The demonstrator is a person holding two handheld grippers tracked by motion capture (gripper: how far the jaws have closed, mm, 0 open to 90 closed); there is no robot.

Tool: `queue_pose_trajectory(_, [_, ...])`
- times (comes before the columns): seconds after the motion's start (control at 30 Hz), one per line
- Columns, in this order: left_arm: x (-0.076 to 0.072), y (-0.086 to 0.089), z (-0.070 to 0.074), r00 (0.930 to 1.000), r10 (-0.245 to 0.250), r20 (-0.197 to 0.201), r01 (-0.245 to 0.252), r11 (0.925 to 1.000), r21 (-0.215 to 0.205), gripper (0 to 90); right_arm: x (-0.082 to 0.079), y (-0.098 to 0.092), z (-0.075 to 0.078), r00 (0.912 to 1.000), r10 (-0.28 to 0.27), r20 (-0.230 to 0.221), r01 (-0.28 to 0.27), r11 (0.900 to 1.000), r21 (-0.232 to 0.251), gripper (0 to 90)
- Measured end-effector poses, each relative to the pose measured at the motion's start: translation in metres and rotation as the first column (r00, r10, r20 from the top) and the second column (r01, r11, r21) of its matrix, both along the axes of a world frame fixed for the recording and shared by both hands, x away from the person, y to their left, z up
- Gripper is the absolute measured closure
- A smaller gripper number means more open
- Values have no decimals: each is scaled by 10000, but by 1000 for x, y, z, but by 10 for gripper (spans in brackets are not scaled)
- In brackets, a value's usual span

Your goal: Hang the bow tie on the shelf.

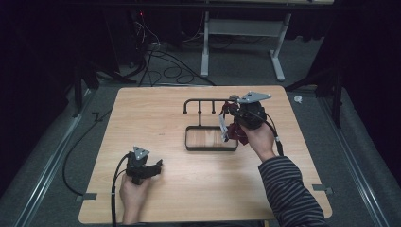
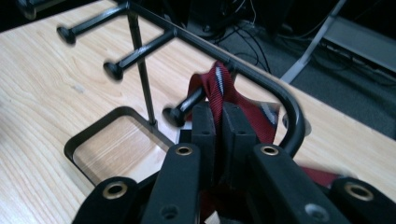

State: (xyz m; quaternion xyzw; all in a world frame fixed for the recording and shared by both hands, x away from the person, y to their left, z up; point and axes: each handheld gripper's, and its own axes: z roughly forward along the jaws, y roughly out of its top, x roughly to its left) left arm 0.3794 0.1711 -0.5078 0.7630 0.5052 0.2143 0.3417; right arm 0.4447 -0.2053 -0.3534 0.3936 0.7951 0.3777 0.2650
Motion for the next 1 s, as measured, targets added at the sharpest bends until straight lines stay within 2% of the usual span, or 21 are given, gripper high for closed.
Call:
queue_pose_trajectory(0.47, [0, 0, 0, 10000, -6, 0, 6, 10000, 6, 238, -5, 5, -4, 9998, -17, 219, 26, 9990, -438, 834])
queue_pose_trajectory(1.0, [0, 0, 0, 10000, -3, -1, 3, 10000, 4, 237, -7, 4, -4, 9995, 29, 311, -13, 9986, -523, 829])
